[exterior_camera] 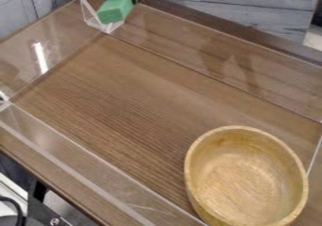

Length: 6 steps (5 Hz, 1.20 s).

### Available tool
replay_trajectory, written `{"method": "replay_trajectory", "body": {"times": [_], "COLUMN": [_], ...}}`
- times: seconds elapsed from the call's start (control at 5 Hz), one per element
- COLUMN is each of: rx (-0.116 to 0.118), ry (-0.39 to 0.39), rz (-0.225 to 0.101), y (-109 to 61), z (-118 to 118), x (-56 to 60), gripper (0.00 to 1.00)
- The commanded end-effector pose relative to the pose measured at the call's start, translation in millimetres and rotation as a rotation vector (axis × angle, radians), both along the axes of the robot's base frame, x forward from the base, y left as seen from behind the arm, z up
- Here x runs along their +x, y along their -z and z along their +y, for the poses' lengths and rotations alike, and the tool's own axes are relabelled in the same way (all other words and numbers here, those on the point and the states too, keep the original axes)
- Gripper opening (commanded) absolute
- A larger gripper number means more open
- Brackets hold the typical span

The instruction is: Remove the green block from inside the brown bowl and put it on the table

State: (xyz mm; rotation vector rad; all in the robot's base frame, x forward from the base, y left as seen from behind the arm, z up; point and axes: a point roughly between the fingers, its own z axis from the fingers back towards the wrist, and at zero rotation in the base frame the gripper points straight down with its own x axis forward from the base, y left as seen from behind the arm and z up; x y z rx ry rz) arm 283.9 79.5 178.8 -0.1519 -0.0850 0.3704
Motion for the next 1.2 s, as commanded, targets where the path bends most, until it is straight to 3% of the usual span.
{"method": "replay_trajectory", "body": {"times": [0.0, 0.4, 1.0], "rx": [0.007, 0.001, -0.029], "ry": [0.016, 0.051, 0.161], "rz": [-0.067, -0.096, -0.127], "y": [-2.8, 15.9, 38.6], "z": [0.6, -0.4, -11.9], "x": [2.5, 4.5, -0.2], "gripper": [0.0, 0.0, 0.0]}}
